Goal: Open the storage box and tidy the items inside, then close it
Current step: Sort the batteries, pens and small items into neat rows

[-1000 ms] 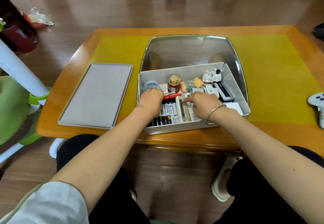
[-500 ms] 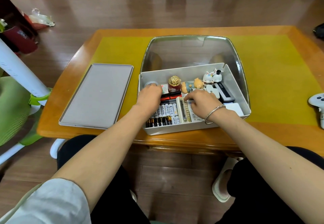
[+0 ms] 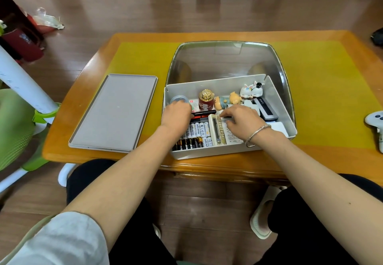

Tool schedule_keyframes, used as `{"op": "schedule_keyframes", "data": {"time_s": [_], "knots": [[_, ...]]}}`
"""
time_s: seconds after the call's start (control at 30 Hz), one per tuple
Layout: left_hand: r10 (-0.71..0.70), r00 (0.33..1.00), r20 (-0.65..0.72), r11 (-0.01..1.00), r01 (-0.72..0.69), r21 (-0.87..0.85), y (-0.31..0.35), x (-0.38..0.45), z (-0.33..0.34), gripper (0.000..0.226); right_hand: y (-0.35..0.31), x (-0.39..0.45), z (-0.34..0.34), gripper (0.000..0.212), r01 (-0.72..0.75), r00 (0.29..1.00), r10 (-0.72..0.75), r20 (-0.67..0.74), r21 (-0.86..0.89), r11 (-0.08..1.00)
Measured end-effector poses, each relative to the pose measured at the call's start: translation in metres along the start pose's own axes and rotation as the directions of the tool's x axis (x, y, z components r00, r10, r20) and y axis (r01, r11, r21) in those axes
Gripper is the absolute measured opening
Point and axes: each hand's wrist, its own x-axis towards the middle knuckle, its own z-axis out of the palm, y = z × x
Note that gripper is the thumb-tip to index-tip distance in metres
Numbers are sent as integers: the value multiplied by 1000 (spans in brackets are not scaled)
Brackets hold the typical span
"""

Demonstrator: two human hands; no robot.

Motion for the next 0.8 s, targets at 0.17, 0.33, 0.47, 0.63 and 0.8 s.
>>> {"op": "schedule_keyframes", "data": {"time_s": [0.17, 0.33, 0.47, 0.63, 0.8], "knots": [[-49, 997, -52, 998, 46, -46, 2, 0, 0, 18, 14, -4, -11, 28, -38, 997, 42, -69, 55, 998], [-60, 997, -45, 997, 58, -58, 4, 0, 1, 20, 30, -5, -20, 24, -90, 987, 104, -125, 109, 990], [-65, 995, -72, 993, 57, -101, 3, 1, 1, 23, 48, -5, -26, 23, -130, 974, 145, -172, 97, 987], [-79, 993, -88, 986, 64, -154, 4, -1, 1, 25, 58, 4, -22, 35, -120, 981, 108, -159, -66, 991], [-16, 986, -167, 958, -33, -284, 20, -1, -5, 23, 65, 18, -20, 45, -114, 993, 101, -54, -337, 934]]}}
